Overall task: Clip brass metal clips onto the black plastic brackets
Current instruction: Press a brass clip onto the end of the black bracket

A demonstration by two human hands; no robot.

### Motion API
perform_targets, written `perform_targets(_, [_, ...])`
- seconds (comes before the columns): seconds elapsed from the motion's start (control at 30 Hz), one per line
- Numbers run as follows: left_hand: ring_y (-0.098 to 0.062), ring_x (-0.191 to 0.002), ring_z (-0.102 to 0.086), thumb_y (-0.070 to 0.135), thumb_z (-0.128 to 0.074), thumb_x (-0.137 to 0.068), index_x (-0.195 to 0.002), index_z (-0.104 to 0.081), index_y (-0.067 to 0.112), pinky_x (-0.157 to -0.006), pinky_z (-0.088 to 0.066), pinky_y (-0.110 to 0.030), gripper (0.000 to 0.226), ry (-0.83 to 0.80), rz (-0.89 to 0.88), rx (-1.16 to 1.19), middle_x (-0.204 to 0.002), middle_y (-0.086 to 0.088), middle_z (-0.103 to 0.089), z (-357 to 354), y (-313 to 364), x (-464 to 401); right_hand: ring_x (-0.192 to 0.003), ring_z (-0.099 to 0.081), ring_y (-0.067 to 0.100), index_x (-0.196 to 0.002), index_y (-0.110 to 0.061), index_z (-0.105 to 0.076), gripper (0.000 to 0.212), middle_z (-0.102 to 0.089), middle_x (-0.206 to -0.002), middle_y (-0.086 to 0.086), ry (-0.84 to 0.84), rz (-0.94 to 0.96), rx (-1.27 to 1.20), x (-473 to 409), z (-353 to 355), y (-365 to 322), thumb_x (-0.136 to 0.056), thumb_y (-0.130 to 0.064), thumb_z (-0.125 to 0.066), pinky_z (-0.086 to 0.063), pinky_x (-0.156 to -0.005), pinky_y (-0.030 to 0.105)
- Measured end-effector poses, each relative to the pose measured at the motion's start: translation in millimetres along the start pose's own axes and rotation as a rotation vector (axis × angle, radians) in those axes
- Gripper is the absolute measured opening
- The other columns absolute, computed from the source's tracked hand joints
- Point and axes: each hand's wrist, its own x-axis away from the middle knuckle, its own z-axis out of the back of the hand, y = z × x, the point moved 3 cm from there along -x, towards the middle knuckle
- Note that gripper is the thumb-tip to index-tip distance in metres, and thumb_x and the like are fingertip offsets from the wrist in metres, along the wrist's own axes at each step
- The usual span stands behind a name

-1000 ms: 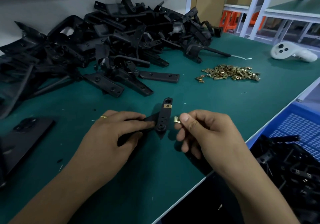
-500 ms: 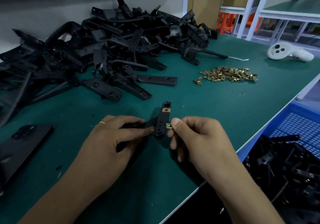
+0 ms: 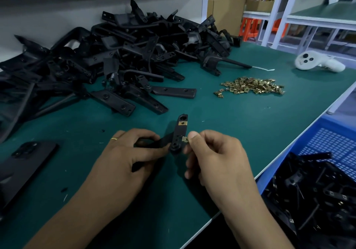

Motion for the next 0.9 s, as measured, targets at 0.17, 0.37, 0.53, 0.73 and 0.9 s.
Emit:
perform_targets(0.17, [-0.01, -0.115, -0.055, 0.011, -0.081, -0.084, -0.093, -0.069, 0.07, -0.096, -0.039, -0.019, 0.061, 0.005, 0.015, 0.094, -0.12, 0.028, -0.063, 2, 0, -1, -0.044, -0.059, 0.019, -0.072, -0.009, -0.063, 0.038, -0.061, -0.053, 0.004, -0.085, -0.014, -0.119, -3, -3, -3, -0.102, -0.032, -0.058, -0.039, -0.042, 0.025])
perform_targets(0.37, [-0.009, -0.116, -0.056, 0.008, -0.082, -0.083, -0.09, -0.068, 0.071, -0.096, -0.04, -0.025, 0.065, 0.015, 0.01, 0.097, -0.12, 0.029, -0.063, 1, -2, 0, -0.036, -0.05, 0.018, -0.071, 0.001, -0.058, 0.039, -0.058, -0.053, 0.012, -0.122, -0.059, -0.265, -1, -6, -6, -0.103, -0.021, -0.056, -0.034, -0.037, 0.02])
perform_targets(0.53, [-0.01, -0.117, -0.056, 0.006, -0.081, -0.083, -0.094, -0.076, 0.059, -0.095, -0.043, -0.028, 0.055, 0.006, -0.003, 0.085, -0.12, 0.026, -0.065, 1, -3, 0, -0.044, -0.057, 0.024, -0.062, -0.01, -0.051, 0.045, -0.058, -0.054, 0.007, -0.129, -0.029, -0.301, 2, -20, 1, -0.104, -0.023, -0.055, -0.036, -0.04, 0.026])
perform_targets(0.73, [-0.006, -0.119, -0.057, 0.009, -0.078, -0.085, -0.093, -0.078, 0.057, -0.095, -0.036, -0.007, 0.048, -0.018, -0.04, 0.125, -0.122, 0.027, -0.065, 4, -3, 2, -0.044, -0.06, 0.022, -0.073, -0.008, -0.068, 0.032, -0.058, -0.055, 0.01, -0.466, -0.155, -0.422, -11, -7, -3, -0.097, -0.028, -0.065, -0.044, -0.038, 0.022])
perform_targets(0.9, [-0.007, -0.12, -0.059, 0.004, -0.079, -0.085, -0.099, -0.077, 0.058, -0.095, -0.043, -0.017, 0.056, 0.012, -0.053, 0.067, -0.122, 0.027, -0.066, 2, -3, 3, -0.05, -0.066, 0.029, -0.076, -0.003, -0.062, 0.032, -0.061, -0.06, 0.013, -0.349, -0.178, -0.395, -9, -1, 1, -0.088, -0.029, -0.077, -0.054, -0.045, 0.03])
